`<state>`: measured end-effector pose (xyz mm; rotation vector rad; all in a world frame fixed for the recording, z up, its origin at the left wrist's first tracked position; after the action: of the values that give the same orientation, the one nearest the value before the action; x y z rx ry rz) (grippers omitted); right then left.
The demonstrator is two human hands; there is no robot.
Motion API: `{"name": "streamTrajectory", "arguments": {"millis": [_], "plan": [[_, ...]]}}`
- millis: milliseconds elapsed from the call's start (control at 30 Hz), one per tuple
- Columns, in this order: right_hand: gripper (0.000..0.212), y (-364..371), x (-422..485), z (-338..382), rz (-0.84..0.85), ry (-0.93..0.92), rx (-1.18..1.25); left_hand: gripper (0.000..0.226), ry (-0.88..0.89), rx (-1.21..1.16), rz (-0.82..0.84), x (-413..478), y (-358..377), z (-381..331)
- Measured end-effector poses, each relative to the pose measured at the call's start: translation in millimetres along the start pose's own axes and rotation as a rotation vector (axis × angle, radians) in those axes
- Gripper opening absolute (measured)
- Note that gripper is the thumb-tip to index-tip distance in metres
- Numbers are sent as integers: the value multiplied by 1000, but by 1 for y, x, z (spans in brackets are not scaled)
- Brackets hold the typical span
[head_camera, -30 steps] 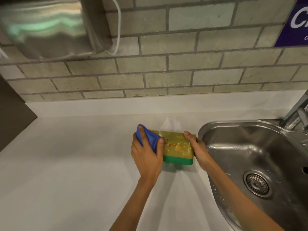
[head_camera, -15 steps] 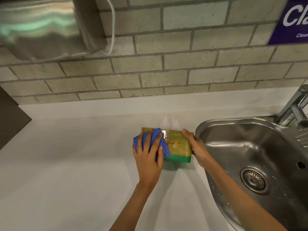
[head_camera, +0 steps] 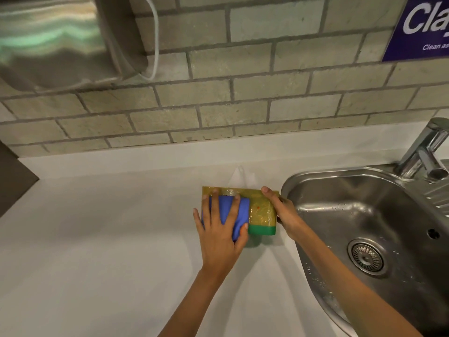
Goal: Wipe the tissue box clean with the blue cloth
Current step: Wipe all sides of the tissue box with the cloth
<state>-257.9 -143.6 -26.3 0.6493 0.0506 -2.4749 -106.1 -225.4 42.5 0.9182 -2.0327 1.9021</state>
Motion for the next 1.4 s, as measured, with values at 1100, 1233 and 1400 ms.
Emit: {"name": "streamTrajectory", "arguments": {"millis": [1100,1233,1400], "plan": [[90,2,-8,2,148,54,-99,54,-209,-134,-139,22,-12,18],[88,1,-8,3,151,52,-83,52,-273,-132,-141,29,-14,11],[81,1,-5,3,140,55,-87,54,-142,-101,-29,30,2,-28]]}}
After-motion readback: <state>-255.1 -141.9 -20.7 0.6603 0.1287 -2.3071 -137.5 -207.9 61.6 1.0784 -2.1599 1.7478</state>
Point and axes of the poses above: each hand's wrist, its own x-axis towards the middle knuckle, its own y-axis out of the palm, z = x × y, the point moved 9 cm from there along x, towards the middle knuckle, and after that the axes turned 9 degrees about y, right-handed, at the moved point
